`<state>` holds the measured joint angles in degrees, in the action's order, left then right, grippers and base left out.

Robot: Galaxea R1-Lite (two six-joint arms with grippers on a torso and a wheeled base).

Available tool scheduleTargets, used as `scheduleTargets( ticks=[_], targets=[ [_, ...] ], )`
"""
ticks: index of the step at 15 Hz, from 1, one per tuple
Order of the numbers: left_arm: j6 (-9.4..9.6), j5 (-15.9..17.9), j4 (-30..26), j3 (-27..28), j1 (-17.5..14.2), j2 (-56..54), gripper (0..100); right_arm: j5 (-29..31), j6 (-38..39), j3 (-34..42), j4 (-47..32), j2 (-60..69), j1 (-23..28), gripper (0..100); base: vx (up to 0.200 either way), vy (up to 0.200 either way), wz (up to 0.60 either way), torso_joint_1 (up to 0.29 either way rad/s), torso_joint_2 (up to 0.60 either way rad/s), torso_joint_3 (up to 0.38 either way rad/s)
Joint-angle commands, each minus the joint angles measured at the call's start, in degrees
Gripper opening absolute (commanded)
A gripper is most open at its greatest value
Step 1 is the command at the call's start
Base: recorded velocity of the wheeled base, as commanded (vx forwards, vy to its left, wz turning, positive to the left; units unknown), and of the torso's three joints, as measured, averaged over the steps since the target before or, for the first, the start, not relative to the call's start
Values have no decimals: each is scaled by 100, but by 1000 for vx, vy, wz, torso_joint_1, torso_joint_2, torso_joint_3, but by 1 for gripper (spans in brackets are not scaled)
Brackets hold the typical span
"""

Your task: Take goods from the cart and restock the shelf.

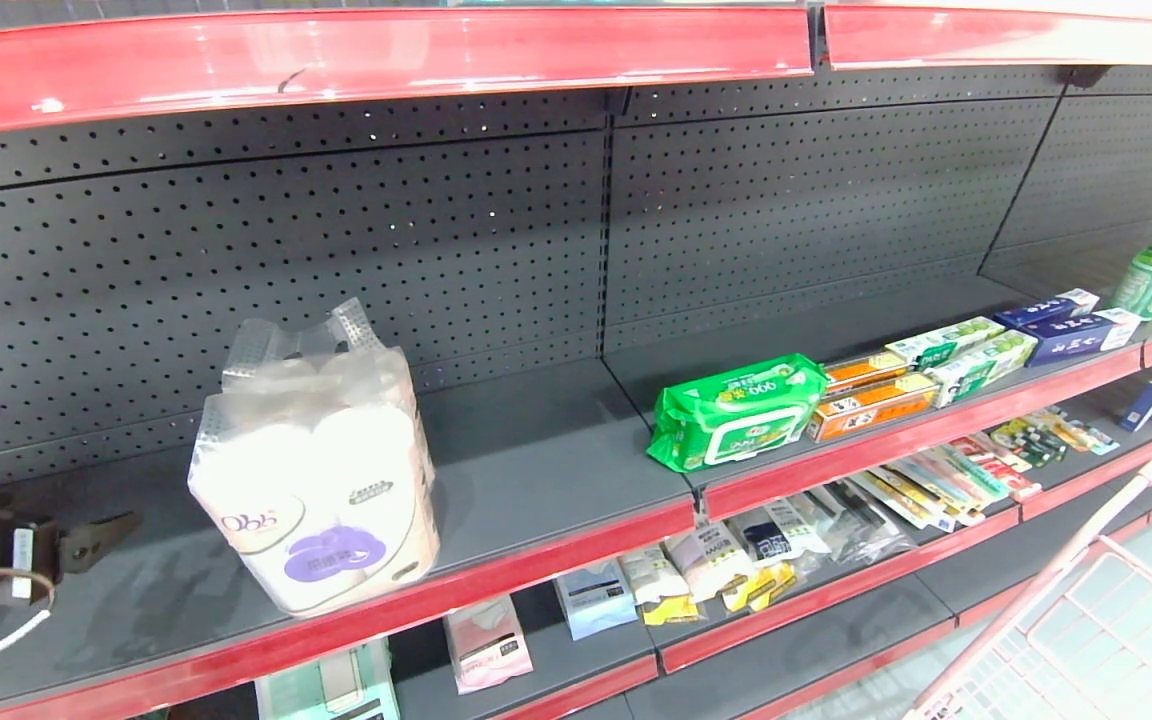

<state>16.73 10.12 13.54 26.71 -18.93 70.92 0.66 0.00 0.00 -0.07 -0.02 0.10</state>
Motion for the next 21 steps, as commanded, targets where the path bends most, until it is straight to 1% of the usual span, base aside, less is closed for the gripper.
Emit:
scheduleTargets(
  ticks=[1, 2, 3, 4, 5, 6, 7, 8, 9, 10, 11, 13, 14, 15, 17, 18, 19, 21],
  targets=[
    [235, 614, -54, -904, 425, -2680, 100, -4, 0, 0, -1, -6, -1, 100, 0, 0, 0, 0, 0, 0],
    [314, 676, -71, -940, 487, -3164, 100, 4, 0, 0, -1, 2, -1, 100, 0, 0, 0, 0, 0, 0],
    [586, 632, -124, -966, 496, -3577, 100, 4, 0, 0, -1, -6, -1, 100, 0, 0, 0, 0, 0, 0],
    [665, 658, -203, -1115, 505, -4025, 100, 4, 0, 0, 7, 2, -1, 100, 0, 0, 0, 0, 0, 0],
    [551, 720, -265, -1212, 531, -4359, 100, -4, 0, 0, -1, 2, -1, 100, 0, 0, 0, 0, 0, 0],
    [200, 772, -326, -1273, 584, -4728, 100, 4, 0, 0, -1, 2, -1, 100, 0, 0, 0, 0, 0, 0],
    [103, 632, -405, -1291, 557, -5009, 100, -4, 0, 0, -1, 2, -1, 100, 0, 0, 0, 0, 0, 0],
    [103, 166, -493, -1282, 478, -5273, 100, 4, 0, 0, -1, 2, -1, 100, 0, 0, 0, 0, 0, 0],
    [112, -98, -537, -1282, 469, -5370, 100, -4, 0, 0, -1, 2, -1, 100, 0, 0, 0, 0, 0, 0],
    [112, -599, -590, -1168, 469, -5484, 100, 4, 0, 0, -1, -6, -1, 100, 0, 0, 0, 0, 0, 0],
    [103, -757, -599, -1098, 469, -5581, 100, 4, 0, 0, -1, -6, -1, 100, 0, 0, 0, 0, 0, 0],
    [129, -713, -669, -1115, 478, -5818, 100, 4, 0, 0, -1, 2, -1, 100, 0, 0, 0, 0, 0, 0],
    [243, -695, -801, -1115, 487, -5924, 100, 4, 0, 0, 7, -6, -1, 100, 0, 0, 0, 0, 0, 0],
    [226, -511, -915, -1177, 575, -6029, 100, 4, 0, 0, -1, -6, -1, 100, 0, 0, 0, 0, 0, 0],
    [191, 263, -1407, -1273, 856, -6249, 100, 4, 0, 0, -1, 2, -1, 100, 0, 0, 0, 0, 0, 0],
    [112, 438, -1609, -1265, 882, -6337, 100, -4, 0, 0, -1, -6, -1, 100, 0, 0, 0, 0, 0, 0],
    [-117, 430, -1671, -1317, 874, -6486, 100, -4, 0, 0, 7, 2, -1, 100, 0, 0, 0, 0, 0, 0],
    [-468, 430, -1732, -1467, 874, -6732, 100, 4, 0, 0, -1, 2, -1, 100, 0, 0, 0, 0, 0, 0]
  ],
)
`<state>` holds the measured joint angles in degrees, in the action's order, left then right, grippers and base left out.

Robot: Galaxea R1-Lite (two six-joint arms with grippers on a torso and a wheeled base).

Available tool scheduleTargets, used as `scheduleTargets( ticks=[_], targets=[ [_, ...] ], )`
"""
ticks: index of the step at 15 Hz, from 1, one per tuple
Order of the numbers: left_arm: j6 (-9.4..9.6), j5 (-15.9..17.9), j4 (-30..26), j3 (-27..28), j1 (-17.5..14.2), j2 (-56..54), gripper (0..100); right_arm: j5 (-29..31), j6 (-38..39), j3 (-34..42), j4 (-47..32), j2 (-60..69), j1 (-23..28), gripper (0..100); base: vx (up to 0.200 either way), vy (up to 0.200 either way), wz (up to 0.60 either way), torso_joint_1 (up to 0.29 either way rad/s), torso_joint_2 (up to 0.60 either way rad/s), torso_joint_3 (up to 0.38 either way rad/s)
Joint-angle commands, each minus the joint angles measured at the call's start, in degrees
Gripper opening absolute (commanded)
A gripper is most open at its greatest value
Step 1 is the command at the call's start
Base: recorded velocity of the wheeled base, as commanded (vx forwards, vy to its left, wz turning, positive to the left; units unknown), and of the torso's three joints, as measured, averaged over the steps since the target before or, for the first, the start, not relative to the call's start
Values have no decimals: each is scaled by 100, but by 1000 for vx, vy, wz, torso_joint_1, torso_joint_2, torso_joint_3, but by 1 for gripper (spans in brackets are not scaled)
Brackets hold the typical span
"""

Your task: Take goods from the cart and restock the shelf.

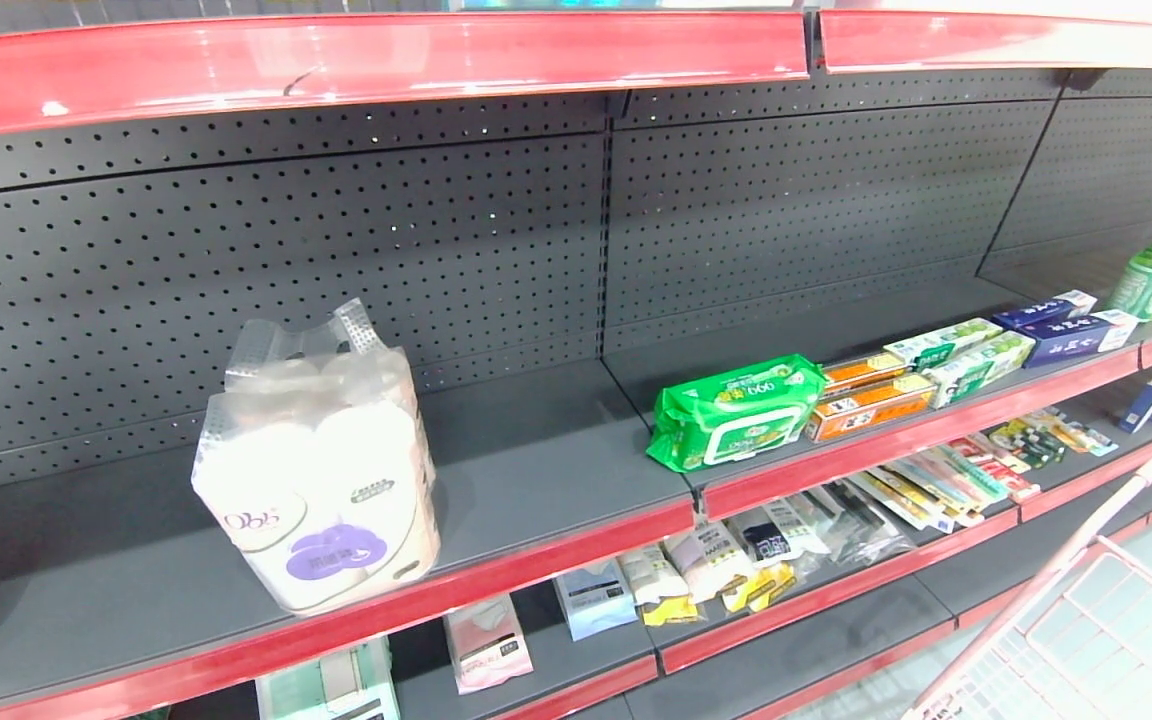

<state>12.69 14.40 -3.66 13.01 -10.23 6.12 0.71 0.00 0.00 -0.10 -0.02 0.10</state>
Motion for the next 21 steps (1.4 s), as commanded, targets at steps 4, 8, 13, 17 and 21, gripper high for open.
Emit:
scheduleTargets(
  ticks=[4, 8, 13, 17, 21],
  targets=[
    [-531, -33, -12, -598, -58, -612, 100, 0, 0, 0, 1, 2, -1, 100, 0, 0, 0, 0, 0, 0],
    [-566, 318, 190, -1134, -41, -612, 100, 0, -18, 0, 1, -6, -1, 100, 0, 0, 0, 0, 0, 0],
    [-1111, -183, 454, -1213, -700, -612, 100, 0, -9, 0, 1, 2, -1, 100, 0, 0, 0, 0, 0, 0],
    [-1084, -253, 665, -1301, -805, -612, 100, 0, -9, 0, 1, 2, -1, 100, 0, 0, 0, 0, 0, 0],
    [-1243, 845, 647, -1283, -498, -612, 100, 0, -18, 0, 1, -6, -1, 100, 0, 0, 0, 0, 0, 0]
  ],
)
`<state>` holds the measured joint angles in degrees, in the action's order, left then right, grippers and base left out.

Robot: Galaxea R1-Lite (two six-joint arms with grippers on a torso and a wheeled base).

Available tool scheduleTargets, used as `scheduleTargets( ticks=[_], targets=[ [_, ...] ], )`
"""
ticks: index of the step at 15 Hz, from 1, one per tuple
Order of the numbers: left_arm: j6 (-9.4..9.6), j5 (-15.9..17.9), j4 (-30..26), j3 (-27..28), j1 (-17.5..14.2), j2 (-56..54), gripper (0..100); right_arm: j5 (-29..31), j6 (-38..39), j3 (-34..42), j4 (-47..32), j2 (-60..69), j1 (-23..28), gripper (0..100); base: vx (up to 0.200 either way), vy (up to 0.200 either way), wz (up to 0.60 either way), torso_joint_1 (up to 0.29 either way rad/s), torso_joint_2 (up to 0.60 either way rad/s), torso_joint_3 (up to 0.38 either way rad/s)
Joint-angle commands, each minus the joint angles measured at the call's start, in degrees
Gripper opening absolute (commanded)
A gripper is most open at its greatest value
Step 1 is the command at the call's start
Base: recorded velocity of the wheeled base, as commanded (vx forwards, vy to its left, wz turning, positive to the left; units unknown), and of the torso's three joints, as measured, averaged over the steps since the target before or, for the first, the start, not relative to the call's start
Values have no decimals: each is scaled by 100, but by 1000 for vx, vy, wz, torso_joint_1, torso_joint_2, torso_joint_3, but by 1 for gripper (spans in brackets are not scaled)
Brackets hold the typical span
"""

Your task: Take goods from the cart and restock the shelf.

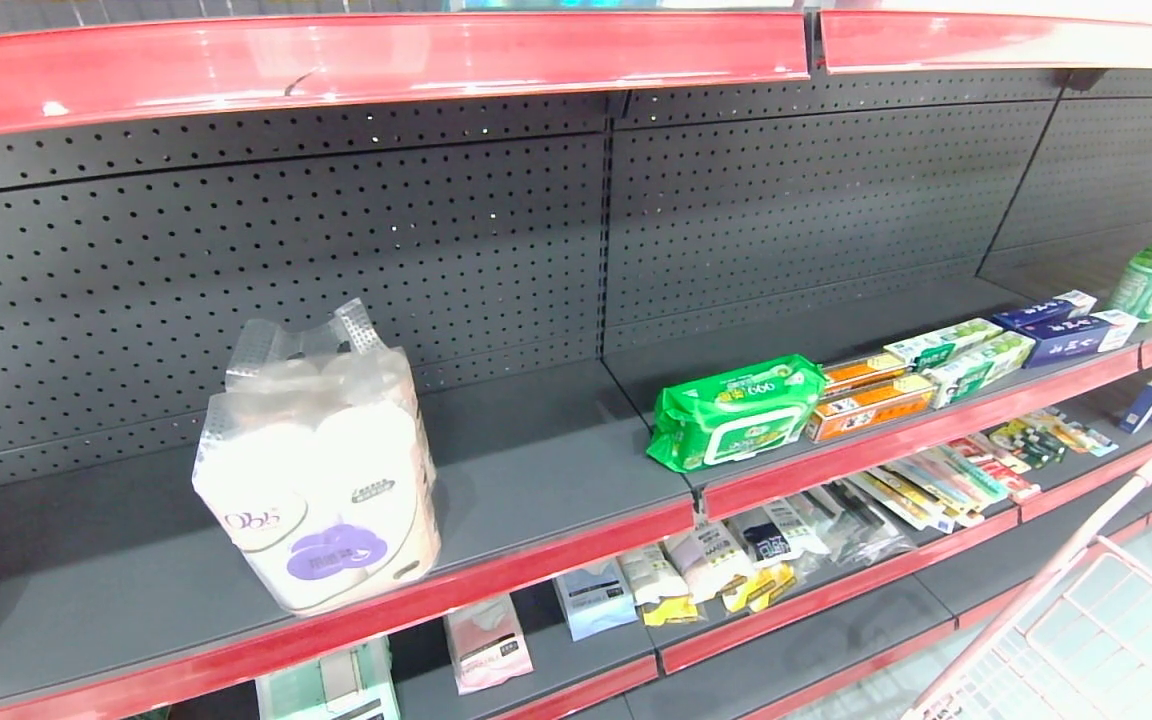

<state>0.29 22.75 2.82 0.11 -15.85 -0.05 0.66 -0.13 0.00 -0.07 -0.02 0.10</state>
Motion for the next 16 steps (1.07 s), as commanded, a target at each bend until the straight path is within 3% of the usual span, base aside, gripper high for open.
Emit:
scheduleTargets(
  ticks=[1, 2, 3, 5, 8, 9, 10, 11, 14, 16],
  targets=[
    [15, -394, 17, -2, -103, 5, 100, 4, -4, 0, -1, -6, -1, 100, 0, 0, 0, 0, 0, 0],
    [-38, -956, 44, 7, -138, 5, 100, -4, 5, 0, 7, 2, -1, 100, 0, 0, 0, 0, 0, 0],
    [-91, -1229, 61, 15, -129, 5, 100, -4, -4, 0, -1, 2, -1, 100, 0, 0, 0, 0, 0, 0],
    [-64, -1194, 17, -2, -120, 5, 100, -4, -4, 0, -1, -6, -1, 100, 0, 0, 0, 0, 0, 0],
    [-100, -939, 17, 7, 284, 5, 100, -4, -13, 0, -1, 2, -1, 100, 0, 0, 0, 0, 0, 0],
    [-100, -939, 17, 7, 284, 5, 100, -4, -13, 0, -1, 2, -1, 100, 0, 0, 0, 0, 0, 0],
    [-73, -183, 17, 24, 310, 5, 100, -4, -22, 0, -1, -6, -1, 100, 0, 0, 0, 0, 0, 0],
    [-73, 107, 26, 86, 310, 5, 100, -4, -22, 0, -1, 2, -1, 100, 0, 0, 0, 0, 0, 0],
    [-73, 248, 44, 420, 328, 497, 100, -4, -22, 0, -1, -6, -1, 100, 0, 0, 0, 0, 0, 0],
    [-56, 907, -9, 349, 706, 233, 100, -13, -13, 0, 7, 2, -1, 100, 0, 0, 0, 0, 0, 0]
  ],
)
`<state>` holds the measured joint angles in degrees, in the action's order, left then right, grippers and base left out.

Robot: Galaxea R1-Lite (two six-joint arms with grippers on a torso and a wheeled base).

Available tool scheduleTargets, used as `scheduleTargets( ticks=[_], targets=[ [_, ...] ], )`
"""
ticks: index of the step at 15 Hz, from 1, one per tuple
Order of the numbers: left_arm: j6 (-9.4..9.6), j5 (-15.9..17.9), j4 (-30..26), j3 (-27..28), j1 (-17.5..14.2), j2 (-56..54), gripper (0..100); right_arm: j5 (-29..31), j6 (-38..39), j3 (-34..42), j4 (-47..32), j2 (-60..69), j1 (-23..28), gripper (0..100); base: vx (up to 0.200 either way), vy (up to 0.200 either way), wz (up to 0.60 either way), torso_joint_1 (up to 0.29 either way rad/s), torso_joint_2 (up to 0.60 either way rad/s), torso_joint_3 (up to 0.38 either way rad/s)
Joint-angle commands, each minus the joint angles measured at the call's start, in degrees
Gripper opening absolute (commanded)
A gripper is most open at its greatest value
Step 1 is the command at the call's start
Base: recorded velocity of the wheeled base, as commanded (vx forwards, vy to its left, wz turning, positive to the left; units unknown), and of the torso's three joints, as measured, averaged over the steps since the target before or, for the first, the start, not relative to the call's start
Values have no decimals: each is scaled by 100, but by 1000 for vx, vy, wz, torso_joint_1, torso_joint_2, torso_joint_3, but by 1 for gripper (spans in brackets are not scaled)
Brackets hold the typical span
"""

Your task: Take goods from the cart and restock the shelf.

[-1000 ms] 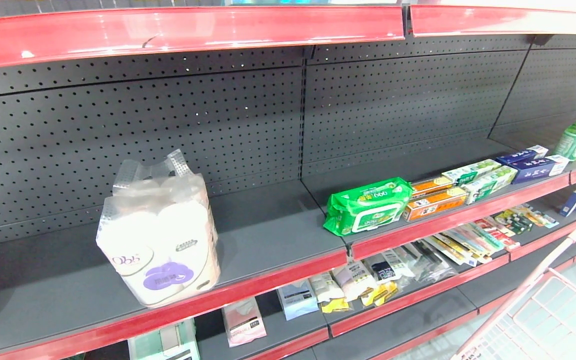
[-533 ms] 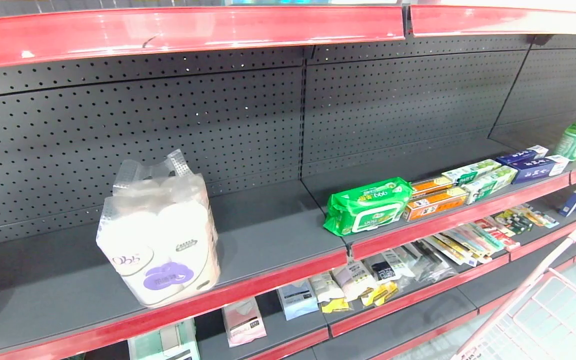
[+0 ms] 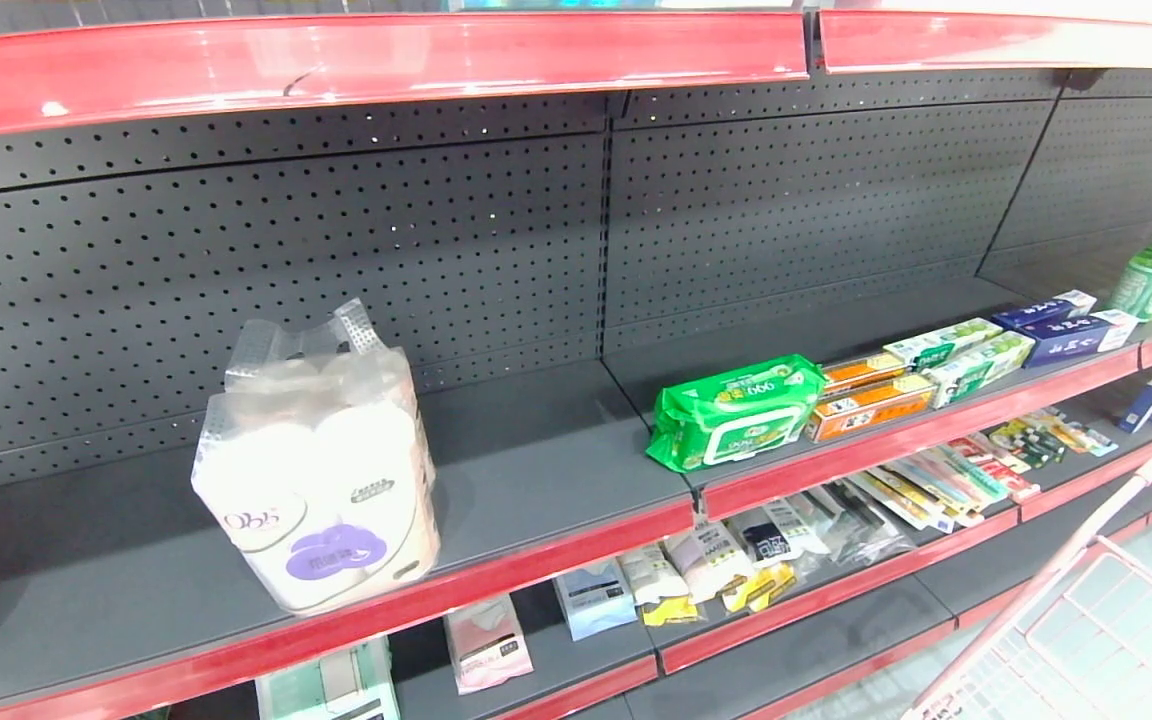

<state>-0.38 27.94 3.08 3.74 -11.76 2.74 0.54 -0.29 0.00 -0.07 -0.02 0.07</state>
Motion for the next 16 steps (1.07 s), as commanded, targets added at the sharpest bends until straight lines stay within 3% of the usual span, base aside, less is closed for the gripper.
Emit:
scheduleTargets(
  ticks=[1, 4, 5, 7, 9, 10, 11, 12, 14, 15, 16],
  targets=[
    [29, 651, -62, -207, 473, -274, 100, -1, 3, 0, -1, -6, 1, 100, 0, 0, 0, 0, 0, 0],
    [-24, 924, -80, -207, 500, -248, 100, -1, 3, 0, -1, 2, 1, 100, 0, 0, 0, 0, 0, 0],
    [-24, 959, -80, -172, 825, -46, 100, -1, 3, 0, 7, -6, 1, 100, 0, 0, 0, 0, 0, 0],
    [-15, 941, -80, -31, 1264, 306, 100, -1, 3, 0, -1, -6, 1, 100, 0, 0, 0, 0, 0, 0],
    [38, 704, -124, -260, 1212, 33, 100, -1, 3, 0, 7, -6, 1, 100, 0, 0, 0, 0, 0, 0],
    [-6, -597, -124, -322, 860, -160, 100, -1, 3, 0, -1, -6, 1, 100, 0, 0, 0, 0, 0, 0],
    [-147, -1660, -80, -348, 631, -248, 100, -1, 3, 0, -1, -6, 1, 100, 0, 0, 0, 0, 0, 0],
    [-235, -2188, 8, -374, 640, -257, 100, -1, 3, 0, -1, -6, 1, 100, 0, 0, 0, 0, 0, 0],
    [-182, -2689, 368, -365, 640, -248, 100, -1, 3, 0, -1, -6, 1, 100, 0, 0, 0, 0, 0, 0],
    [-129, -2689, 421, -365, 640, -257, 100, -1, -6, 0, -1, 2, 1, 100, 0, 0, 0, 0, 0, 0],
    [-76, -2434, 210, -374, 640, -257, 100, -1, -6, 0, -1, -6, 1, 100, 0, 0, 0, 0, 0, 0]
  ],
)
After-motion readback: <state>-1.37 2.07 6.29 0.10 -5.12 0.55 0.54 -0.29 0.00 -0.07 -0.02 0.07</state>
